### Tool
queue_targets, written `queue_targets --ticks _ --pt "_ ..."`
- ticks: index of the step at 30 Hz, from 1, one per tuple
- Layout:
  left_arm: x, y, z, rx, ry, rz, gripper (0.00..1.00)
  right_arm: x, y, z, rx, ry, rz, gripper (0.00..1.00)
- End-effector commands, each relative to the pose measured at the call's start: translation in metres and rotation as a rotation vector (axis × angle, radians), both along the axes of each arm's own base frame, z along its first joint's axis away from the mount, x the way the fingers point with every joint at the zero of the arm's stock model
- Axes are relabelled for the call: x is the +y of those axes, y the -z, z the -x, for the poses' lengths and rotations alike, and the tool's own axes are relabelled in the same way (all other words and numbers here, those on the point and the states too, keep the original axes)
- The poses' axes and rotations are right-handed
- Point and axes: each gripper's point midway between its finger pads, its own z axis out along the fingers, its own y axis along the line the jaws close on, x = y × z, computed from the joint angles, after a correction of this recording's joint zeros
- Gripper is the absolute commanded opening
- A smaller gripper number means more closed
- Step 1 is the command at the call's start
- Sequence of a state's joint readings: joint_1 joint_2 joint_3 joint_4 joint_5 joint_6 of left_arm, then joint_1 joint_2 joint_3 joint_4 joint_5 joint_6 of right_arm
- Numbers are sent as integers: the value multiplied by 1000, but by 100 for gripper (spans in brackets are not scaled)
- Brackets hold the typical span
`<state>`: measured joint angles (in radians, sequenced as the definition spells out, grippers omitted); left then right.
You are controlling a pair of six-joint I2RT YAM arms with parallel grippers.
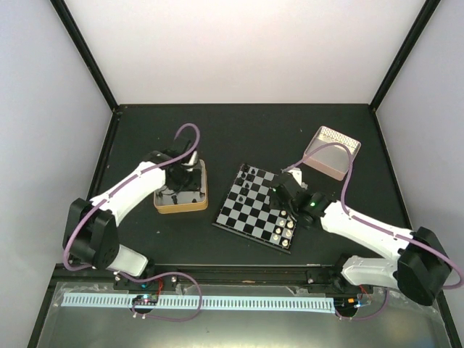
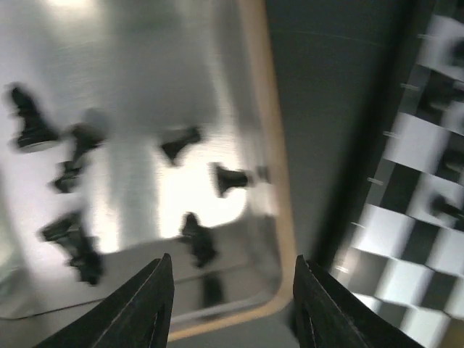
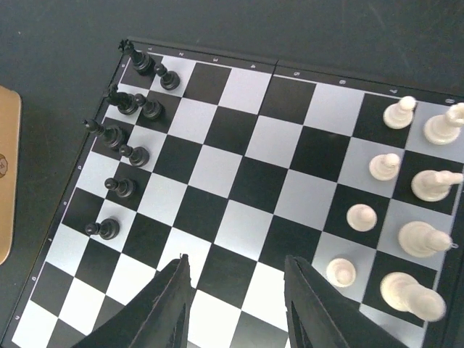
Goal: Set up the chess pieces on the board
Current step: Pick up the chess piece from the storage box.
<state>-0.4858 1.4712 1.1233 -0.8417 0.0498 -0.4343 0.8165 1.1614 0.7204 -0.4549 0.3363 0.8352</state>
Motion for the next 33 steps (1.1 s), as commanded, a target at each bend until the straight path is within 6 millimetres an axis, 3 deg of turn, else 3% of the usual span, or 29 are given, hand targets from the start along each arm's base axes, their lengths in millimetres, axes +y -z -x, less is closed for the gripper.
queue_targets --ticks 1,9,17,33 --pt "43 11 -27 -83 -179 11 47 17 -4 -11 7 -23 -22 37" --pt "67 51 -50 -20 -227 -40 29 35 2 -14 59 -63 -36 33" --pt "83 66 -59 -7 -272 -118 42 37 2 -13 70 -69 -40 33" --pt "89 101 -58 62 -270 -163 35 38 4 -12 84 -74 -35 32"
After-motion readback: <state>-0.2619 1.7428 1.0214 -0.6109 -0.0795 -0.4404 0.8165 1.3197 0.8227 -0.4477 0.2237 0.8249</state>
